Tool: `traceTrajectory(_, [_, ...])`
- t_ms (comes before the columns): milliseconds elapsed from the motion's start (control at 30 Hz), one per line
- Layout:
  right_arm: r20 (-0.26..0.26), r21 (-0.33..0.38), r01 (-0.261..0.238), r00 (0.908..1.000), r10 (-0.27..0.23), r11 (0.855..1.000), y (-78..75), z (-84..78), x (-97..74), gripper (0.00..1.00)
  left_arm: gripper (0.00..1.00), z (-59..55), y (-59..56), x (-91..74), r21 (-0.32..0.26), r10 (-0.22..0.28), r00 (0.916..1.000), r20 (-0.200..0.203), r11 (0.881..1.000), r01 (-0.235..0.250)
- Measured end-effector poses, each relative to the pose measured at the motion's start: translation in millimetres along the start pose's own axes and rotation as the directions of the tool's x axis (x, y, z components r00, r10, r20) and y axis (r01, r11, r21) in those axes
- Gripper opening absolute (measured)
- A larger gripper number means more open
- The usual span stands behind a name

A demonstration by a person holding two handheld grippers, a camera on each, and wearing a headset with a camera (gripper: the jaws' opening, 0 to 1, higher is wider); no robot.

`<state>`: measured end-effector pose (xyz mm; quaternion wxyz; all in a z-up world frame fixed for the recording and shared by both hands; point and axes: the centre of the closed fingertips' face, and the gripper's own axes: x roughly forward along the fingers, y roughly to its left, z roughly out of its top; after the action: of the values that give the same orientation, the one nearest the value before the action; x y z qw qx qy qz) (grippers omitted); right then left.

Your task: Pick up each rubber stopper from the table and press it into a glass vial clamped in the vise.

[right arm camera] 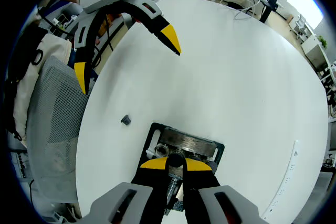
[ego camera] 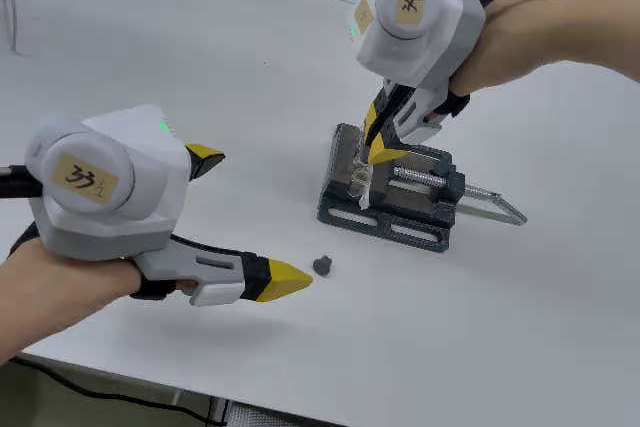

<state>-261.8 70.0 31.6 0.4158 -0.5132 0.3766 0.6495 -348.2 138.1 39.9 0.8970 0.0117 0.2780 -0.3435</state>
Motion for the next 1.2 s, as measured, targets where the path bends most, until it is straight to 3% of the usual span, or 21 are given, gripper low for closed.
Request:
traceTrajectory(300, [0.035, 0.14, 0.018, 0.9991, -0.023, 0.99, 1.9, 0.7, -1.9, 0.04, 0.95, 0.2, -0.8, 2.0, -0.004, -0.007, 1.0, 0.004, 1.0, 0.007])
traceTrajectory(467, [0.038, 0.215, 0.012, 0.9991, -0.02, 0.977, 0.1, 0.7, -0.9, 0.04, 0.95, 0.8, -2.0, 2.5, -0.005, -0.012, 0.9999, 0.005, 1.0, 0.012])
traceTrajectory(567, [0.028, 0.266, -0.016, 0.9996, 0.009, 0.964, 1.2, 1.4, -0.8, 0.04, 0.95, 0.1, -2.9, 3.0, -0.005, -0.014, 0.9999, 0.002, 1.0, 0.014])
traceTrajectory(700, [0.007, 0.27, -0.025, 0.9997, 0.024, 0.963, 0.6, 2.5, -0.3, 0.04, 0.95, -0.1, -3.5, 3.0, -0.008, -0.016, 0.9999, 0.005, 1.0, 0.016])
traceTrajectory(1100, [-0.009, 0.359, -0.051, 0.9982, 0.059, 0.932, -5.8, 1.9, 0.4, 0.04, 0.95, -1.9, -5.4, 4.1, -0.016, -0.017, 0.9999, 0.004, 1.0, 0.017])
traceTrajectory(1200, [-0.01, 0.326, -0.036, 0.9991, 0.042, 0.945, -4.3, 1.8, 0.4, 0.05, 0.95, -2.2, -5.6, 4.3, -0.019, -0.017, 0.9998, 0.005, 1.0, 0.017])
